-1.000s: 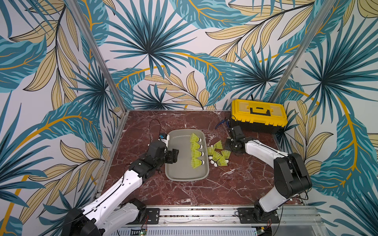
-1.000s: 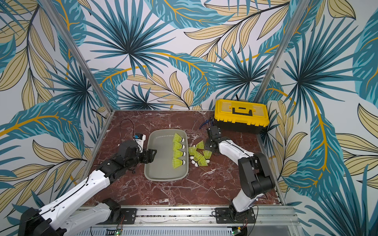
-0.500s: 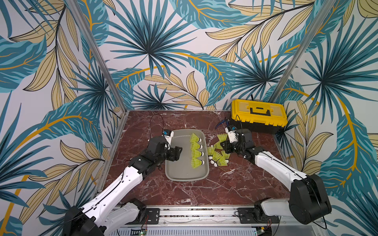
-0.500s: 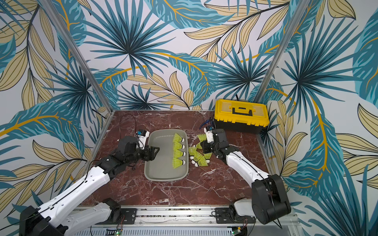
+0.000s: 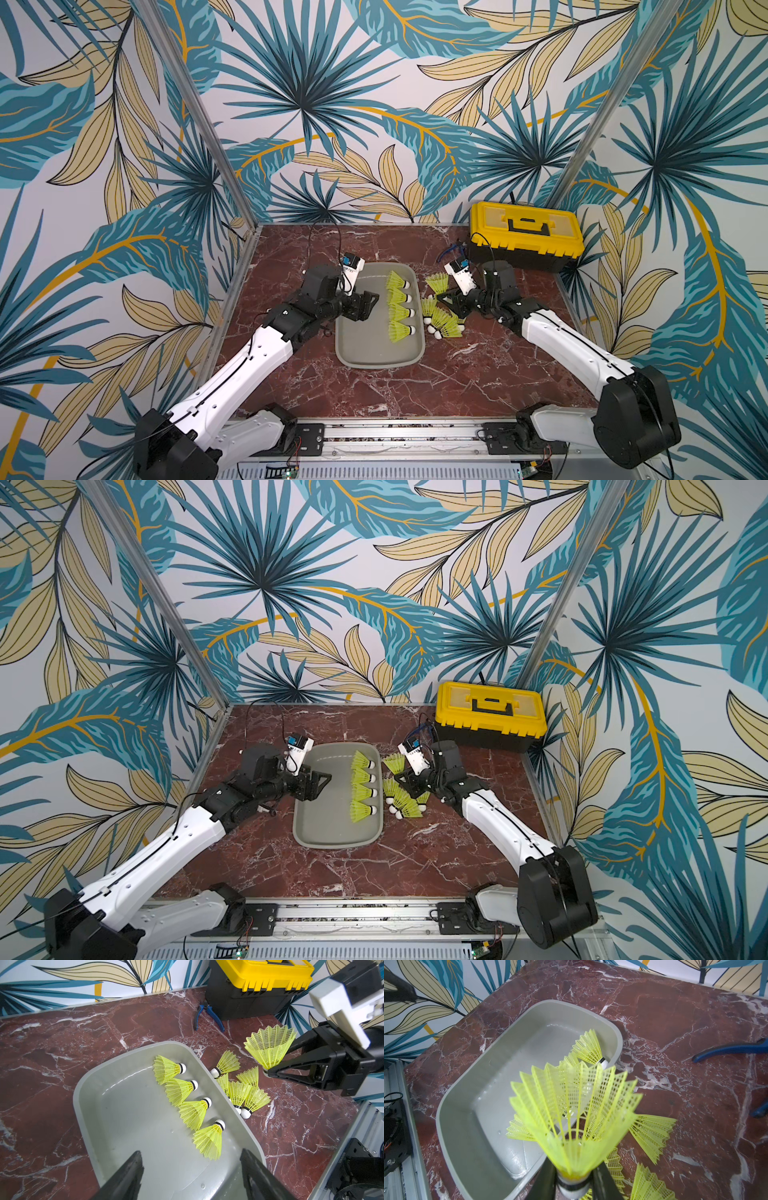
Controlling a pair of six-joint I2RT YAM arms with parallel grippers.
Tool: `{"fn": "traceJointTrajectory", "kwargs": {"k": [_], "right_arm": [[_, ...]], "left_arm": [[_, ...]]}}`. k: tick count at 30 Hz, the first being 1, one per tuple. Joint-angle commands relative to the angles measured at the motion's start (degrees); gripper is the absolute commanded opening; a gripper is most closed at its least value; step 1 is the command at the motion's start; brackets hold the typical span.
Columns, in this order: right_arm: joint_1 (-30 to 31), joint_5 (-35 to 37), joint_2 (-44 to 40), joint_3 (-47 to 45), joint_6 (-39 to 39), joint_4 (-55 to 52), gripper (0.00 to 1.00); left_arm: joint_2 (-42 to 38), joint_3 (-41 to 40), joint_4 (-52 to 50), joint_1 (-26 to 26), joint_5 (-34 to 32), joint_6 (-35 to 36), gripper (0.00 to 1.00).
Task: Put the shuttlecocks into the storage box
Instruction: Place the shuttlecock in the storage box.
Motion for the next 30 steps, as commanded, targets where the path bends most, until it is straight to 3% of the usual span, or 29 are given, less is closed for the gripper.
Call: {"fn": "traceJointTrajectory", "kwargs": {"k": [1,8,16,23,30], "right_arm": [[0.96,-2.02,-0.14,1.75,-3.67,-4.04,0.16],[3.13,-4.62,2.52,5.3,-6.39,-8.09,0.16],[6.43,-6.74,6.42,9.2,-8.35,-11.74,0.17],[8.57,-8.48,8.39,11.27,-8.78,-12.99,0.17],[10.08,-10.06,9.96,12.57,-9.39,-14.24,0.17]], "left_arm": [[1.56,5.83,-2.33,0.34,3.66,4.73,0.76],[7.73,13.88,-7.28,0.33,15.58,12.13,0.76],[13.78,19.75,-10.7,0.08,26.19,15.81,0.76],[17.64,21.87,-14.03,-0.27,28.11,17.91,0.74],[19.38,22.33,-14.96,-0.45,28.36,18.96,0.64]]}}
